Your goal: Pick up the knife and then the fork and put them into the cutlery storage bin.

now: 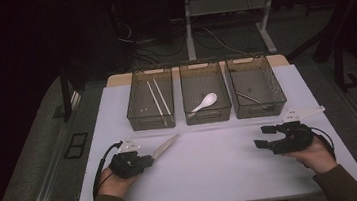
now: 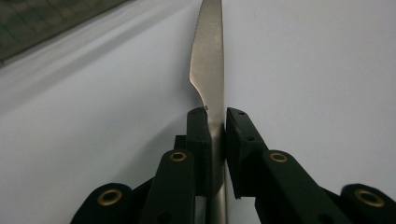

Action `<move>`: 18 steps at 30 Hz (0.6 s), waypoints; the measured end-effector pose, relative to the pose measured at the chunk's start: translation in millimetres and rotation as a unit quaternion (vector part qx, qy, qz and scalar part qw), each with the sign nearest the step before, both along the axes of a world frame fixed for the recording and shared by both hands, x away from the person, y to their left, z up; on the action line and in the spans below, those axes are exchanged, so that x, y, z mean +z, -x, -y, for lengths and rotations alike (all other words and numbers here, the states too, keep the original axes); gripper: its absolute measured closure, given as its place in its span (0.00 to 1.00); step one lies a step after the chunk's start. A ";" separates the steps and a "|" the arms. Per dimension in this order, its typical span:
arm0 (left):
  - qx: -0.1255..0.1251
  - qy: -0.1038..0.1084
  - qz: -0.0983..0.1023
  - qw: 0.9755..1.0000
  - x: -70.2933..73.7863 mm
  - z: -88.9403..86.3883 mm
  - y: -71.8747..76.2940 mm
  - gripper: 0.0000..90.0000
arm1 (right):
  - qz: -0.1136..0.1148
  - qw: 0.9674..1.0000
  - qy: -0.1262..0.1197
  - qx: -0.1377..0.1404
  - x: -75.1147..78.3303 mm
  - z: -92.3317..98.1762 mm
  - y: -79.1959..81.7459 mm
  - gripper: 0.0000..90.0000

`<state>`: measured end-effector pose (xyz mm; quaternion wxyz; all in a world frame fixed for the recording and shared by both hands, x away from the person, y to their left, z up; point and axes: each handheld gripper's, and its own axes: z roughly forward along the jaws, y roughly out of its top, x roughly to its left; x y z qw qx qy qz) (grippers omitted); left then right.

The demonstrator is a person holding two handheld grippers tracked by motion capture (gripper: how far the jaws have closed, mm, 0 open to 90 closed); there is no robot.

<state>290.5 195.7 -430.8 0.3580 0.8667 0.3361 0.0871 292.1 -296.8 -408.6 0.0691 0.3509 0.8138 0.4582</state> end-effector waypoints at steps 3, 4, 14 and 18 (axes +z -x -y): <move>-0.005 0.005 0.006 1.000 4.7 4.2 2.6 0.89 | 0.001 1.000 -0.006 0.002 1.0 -1.1 0.3 0.38; -0.008 0.007 0.007 1.000 6.0 5.5 3.1 0.89 | 0.000 1.000 -0.005 0.002 1.4 -1.6 0.6 0.38; -0.038 0.026 0.023 0.999 18.0 24.4 4.1 0.89 | 0.001 1.000 -0.015 0.022 2.9 -14.5 1.2 0.37; -0.045 0.038 0.031 0.998 23.5 31.4 3.6 0.89 | -0.002 0.999 -0.015 0.030 3.3 -20.6 1.3 0.37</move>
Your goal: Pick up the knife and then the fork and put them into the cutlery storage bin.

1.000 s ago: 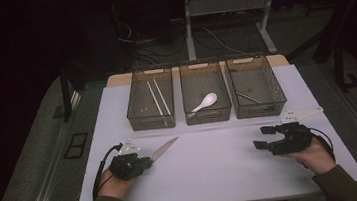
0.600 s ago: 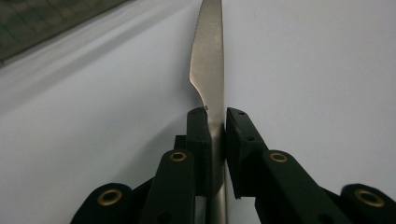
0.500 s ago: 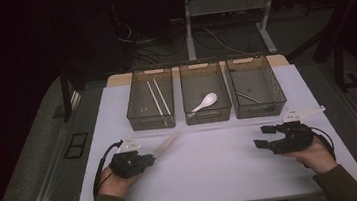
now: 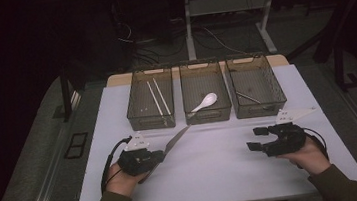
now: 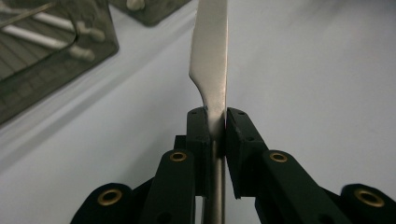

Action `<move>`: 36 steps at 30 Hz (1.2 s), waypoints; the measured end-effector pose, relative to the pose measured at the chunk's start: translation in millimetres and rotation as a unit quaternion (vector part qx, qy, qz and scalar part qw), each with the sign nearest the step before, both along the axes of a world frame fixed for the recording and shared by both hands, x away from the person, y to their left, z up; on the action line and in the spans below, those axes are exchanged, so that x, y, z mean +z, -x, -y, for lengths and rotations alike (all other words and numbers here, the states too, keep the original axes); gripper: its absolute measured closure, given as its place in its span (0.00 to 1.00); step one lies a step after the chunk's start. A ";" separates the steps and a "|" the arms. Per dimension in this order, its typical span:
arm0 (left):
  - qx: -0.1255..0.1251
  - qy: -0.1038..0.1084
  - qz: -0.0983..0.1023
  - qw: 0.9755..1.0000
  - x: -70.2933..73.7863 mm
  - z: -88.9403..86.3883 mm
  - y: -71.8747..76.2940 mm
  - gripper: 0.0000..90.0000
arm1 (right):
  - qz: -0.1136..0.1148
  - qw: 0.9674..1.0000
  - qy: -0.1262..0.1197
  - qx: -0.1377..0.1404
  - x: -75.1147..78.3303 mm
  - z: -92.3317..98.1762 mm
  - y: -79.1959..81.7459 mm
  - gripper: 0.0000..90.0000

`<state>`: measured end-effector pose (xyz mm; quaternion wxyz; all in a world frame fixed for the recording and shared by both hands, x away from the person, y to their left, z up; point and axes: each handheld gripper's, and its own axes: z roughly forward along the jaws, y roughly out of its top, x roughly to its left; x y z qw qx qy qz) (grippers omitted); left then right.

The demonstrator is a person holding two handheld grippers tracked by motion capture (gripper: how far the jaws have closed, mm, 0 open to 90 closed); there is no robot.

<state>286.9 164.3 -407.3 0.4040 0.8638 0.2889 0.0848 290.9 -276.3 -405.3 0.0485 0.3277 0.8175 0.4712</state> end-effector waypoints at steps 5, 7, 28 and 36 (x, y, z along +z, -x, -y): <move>-0.005 0.018 0.012 1.000 8.8 5.9 0.8 0.89 | 0.000 1.000 0.000 0.003 -0.1 -3.3 -1.1 0.37; -0.007 0.026 0.014 1.000 11.2 7.4 1.1 0.89 | 0.000 1.000 -0.001 0.005 -0.2 -4.1 -1.4 0.37; -0.044 0.058 0.045 0.996 35.4 48.9 -11.3 0.89 | 0.019 0.999 -0.039 0.022 20.3 -31.3 -11.4 0.38; -0.063 0.063 0.054 0.995 36.5 85.8 -21.7 0.88 | 0.026 0.997 -0.066 0.030 34.6 -50.7 -19.1 0.42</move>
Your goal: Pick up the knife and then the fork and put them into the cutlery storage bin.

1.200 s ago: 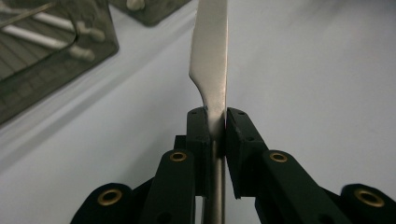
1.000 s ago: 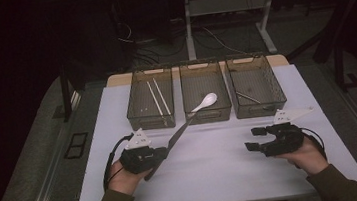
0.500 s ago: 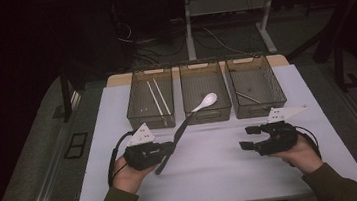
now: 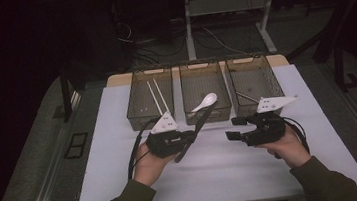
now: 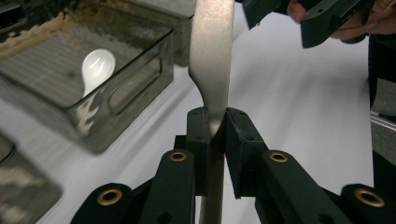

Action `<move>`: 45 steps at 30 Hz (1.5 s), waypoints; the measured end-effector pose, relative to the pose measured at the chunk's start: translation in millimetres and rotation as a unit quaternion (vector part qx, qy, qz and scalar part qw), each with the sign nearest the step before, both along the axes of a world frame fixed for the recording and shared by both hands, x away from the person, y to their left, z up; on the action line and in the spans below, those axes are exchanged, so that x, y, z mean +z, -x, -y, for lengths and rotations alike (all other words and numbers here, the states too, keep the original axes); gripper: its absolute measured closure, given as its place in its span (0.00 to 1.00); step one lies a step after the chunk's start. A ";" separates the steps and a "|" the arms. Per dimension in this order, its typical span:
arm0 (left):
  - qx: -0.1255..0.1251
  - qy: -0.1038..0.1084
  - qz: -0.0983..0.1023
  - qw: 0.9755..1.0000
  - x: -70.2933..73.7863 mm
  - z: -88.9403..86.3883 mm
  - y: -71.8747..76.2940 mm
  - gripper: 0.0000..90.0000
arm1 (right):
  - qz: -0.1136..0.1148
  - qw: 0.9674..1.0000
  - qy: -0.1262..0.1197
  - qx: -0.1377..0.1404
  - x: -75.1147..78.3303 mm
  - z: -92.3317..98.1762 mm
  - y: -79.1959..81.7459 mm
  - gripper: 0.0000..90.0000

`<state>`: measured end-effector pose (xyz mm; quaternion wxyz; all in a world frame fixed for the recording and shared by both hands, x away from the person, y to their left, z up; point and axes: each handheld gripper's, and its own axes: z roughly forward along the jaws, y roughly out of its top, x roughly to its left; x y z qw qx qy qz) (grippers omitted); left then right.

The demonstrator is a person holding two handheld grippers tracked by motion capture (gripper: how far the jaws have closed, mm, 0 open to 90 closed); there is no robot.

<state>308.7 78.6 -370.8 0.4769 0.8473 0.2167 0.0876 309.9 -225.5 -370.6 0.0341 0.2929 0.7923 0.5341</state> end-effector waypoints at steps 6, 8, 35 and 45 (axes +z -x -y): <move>-0.007 0.009 0.004 1.000 0.8 21.3 -4.0 0.88 | -0.001 1.000 -0.016 0.001 7.9 -13.0 -6.4 0.48; -0.005 0.009 0.009 1.000 1.6 26.0 -4.5 0.88 | -0.001 1.000 -0.020 0.001 9.2 -16.6 -8.2 0.50; 0.040 0.042 0.024 0.998 -3.6 42.6 -9.7 0.88 | -0.028 0.997 -0.062 -0.046 15.4 -35.6 -27.1 0.98; 0.032 0.046 0.014 0.998 -4.6 26.1 -8.2 0.73 | -0.014 0.997 -0.053 -0.061 19.4 -29.6 -29.2 0.98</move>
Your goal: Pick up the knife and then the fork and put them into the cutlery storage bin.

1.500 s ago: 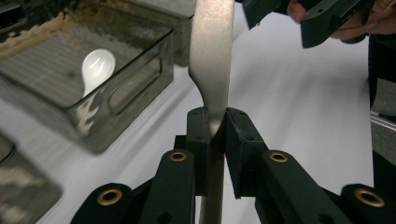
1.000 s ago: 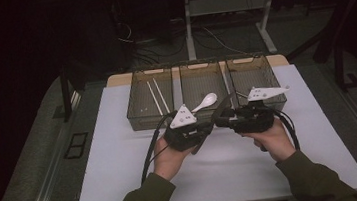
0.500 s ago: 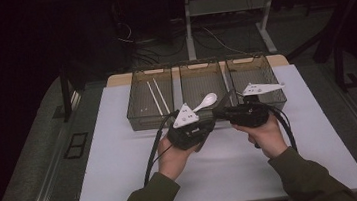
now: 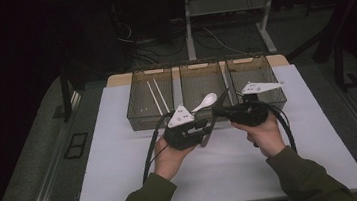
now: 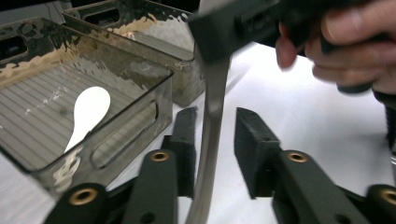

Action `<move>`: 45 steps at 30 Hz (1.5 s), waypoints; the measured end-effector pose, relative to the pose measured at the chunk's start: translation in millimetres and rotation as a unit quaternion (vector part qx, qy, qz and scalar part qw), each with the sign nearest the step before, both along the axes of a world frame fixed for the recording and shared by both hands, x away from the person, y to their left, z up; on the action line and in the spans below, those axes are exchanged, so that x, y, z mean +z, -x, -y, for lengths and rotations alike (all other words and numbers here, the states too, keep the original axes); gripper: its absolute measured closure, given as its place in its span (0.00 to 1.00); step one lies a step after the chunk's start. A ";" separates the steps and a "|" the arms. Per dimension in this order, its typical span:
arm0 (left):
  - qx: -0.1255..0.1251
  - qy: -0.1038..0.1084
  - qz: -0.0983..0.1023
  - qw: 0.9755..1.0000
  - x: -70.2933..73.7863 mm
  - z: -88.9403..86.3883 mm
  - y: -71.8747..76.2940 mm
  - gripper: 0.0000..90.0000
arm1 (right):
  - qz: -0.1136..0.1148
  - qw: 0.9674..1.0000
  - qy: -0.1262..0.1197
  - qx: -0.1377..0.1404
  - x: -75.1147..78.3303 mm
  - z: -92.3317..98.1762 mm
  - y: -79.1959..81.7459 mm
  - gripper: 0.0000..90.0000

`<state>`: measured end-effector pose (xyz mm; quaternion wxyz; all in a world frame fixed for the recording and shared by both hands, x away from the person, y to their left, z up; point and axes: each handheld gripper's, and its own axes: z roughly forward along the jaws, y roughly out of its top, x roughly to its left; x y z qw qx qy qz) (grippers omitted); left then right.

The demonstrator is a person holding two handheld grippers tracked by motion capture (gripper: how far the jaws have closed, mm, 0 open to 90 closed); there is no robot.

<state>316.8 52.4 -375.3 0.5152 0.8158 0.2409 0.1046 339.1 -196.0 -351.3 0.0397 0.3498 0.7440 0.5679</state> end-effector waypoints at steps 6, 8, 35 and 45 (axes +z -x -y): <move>-0.008 -0.001 -0.007 1.000 -4.4 -23.6 5.2 0.62 | 0.008 1.000 0.002 -0.022 5.8 17.7 -3.1 0.98; -0.011 -0.005 -0.006 1.000 -6.6 -32.0 8.1 0.59 | 0.011 0.999 0.001 -0.030 6.9 23.5 -4.1 0.98; 0.015 -0.011 -0.023 1.000 -38.8 -115.5 34.2 0.33 | 0.024 0.993 0.023 -0.109 17.0 86.9 -10.3 0.98; 0.025 -0.012 -0.026 0.999 -41.4 -125.9 39.4 0.28 | 0.033 0.990 0.010 -0.134 28.8 107.5 -11.3 0.98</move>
